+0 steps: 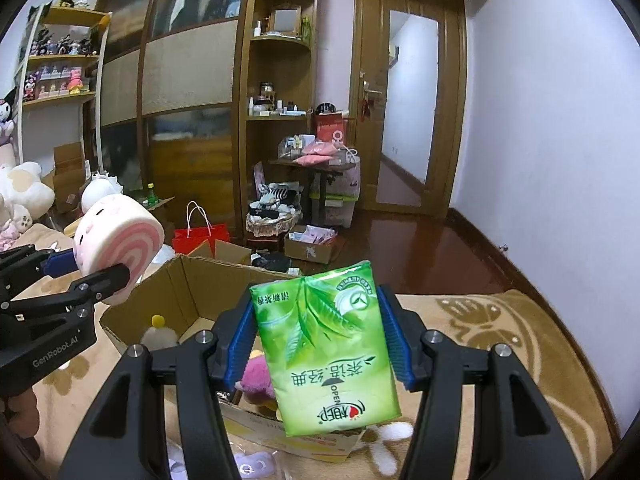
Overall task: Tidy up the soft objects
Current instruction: 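Lift the marshmallow plush with the left tool while the right tool carries the tissue pack to the box, then open the left tool over the box while the right tool drops the tissue pack in, then move both tools back toward the white-haired doll and bagged lavender plush, then close the left tool on the white-haired doll while the right tool grips the bagged plush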
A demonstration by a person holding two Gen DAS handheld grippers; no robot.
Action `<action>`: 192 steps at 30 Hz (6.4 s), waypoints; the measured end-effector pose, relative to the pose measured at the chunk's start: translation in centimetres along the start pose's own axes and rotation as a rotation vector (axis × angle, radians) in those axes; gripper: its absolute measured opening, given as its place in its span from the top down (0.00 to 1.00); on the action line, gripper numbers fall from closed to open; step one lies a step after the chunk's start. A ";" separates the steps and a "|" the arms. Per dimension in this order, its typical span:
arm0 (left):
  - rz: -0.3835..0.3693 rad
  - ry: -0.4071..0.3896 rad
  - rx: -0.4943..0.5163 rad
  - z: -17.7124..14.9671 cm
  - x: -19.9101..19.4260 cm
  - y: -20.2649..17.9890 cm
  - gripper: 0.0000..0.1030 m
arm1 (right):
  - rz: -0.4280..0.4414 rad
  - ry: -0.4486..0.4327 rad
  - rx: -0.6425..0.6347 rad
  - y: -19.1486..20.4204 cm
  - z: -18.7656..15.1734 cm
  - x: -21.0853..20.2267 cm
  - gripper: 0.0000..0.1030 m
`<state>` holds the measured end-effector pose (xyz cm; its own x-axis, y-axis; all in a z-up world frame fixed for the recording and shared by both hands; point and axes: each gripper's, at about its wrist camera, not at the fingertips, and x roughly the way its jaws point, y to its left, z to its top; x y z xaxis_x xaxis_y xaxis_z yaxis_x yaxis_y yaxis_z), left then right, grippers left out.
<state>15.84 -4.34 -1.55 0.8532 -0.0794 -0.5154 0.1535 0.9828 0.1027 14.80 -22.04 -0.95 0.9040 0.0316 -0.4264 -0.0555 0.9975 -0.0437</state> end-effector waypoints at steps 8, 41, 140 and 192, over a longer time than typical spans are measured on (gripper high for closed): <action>-0.053 0.054 -0.043 0.0 1.8 0.2 0.59 | 0.031 0.013 0.017 0.0 0.0 1.4 0.41; -0.003 0.146 0.023 -1.8 1.3 -0.1 0.06 | 0.094 0.094 0.064 -1.1 -1.4 0.7 0.12; -0.264 0.661 -0.120 -11.6 3.6 -3.1 0.51 | 0.181 0.502 0.177 -0.1 -11.0 4.0 0.00; -0.107 0.571 -0.038 -9.6 2.4 -0.5 0.51 | 0.138 0.516 0.035 3.7 -11.9 3.1 0.22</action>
<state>12.99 -3.37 -11.00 0.4281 -0.0863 -0.8996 0.1972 0.9804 -0.0002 12.38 -19.02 -13.19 0.5626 0.1364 -0.8154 -0.1375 0.9880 0.0704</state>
